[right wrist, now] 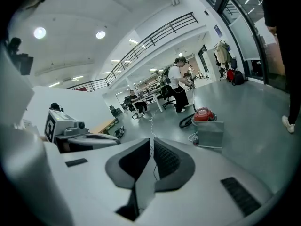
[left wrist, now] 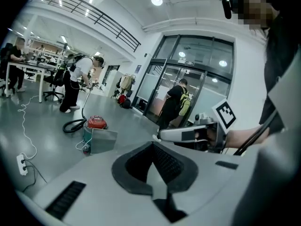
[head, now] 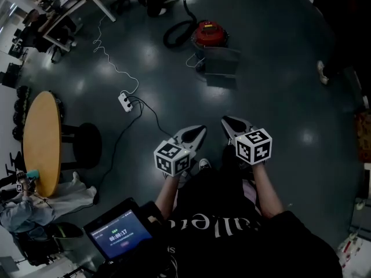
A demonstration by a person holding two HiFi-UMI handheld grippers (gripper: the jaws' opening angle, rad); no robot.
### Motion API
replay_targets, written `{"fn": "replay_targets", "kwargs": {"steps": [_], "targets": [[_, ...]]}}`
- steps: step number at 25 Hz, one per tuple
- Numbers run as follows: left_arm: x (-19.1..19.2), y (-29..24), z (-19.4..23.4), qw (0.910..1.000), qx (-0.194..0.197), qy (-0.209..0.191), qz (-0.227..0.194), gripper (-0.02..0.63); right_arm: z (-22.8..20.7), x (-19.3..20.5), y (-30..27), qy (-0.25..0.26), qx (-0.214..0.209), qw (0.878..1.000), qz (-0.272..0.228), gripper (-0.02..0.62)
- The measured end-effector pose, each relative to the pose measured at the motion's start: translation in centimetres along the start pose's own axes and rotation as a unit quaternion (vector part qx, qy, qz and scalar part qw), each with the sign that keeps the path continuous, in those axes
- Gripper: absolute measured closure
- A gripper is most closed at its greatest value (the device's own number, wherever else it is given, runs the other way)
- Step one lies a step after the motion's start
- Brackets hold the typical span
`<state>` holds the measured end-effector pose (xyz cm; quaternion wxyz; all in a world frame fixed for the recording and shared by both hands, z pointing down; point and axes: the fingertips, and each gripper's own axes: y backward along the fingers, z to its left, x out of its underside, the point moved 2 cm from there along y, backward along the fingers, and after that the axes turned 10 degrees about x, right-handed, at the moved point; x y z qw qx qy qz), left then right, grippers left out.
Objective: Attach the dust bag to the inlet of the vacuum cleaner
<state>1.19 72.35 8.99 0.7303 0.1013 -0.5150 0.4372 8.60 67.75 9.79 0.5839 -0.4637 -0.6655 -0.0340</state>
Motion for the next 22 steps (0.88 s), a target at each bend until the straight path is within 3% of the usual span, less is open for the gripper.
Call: {"fn": "replay_targets", "kwargs": {"steps": [7,13,22], "targets": [[1.9,4.2,-0.3,0.9998,0.015,0.002,-0.015,0.601,4.6,2.6,1.2,0.021,0.013,1.000,0.005,0.555],[0.5,4.4,-1.0,0.9986,0.032,-0.013,-0.040,0.601,5.3,1.9,2.2,0.033,0.023,0.999,-0.010,0.555],[1.1,4.4,-2.2,0.9977,0.051,-0.028,-0.035,0.601,5.2,2.6,3.7,0.014,0.037,0.999,-0.030,0.555]]}}
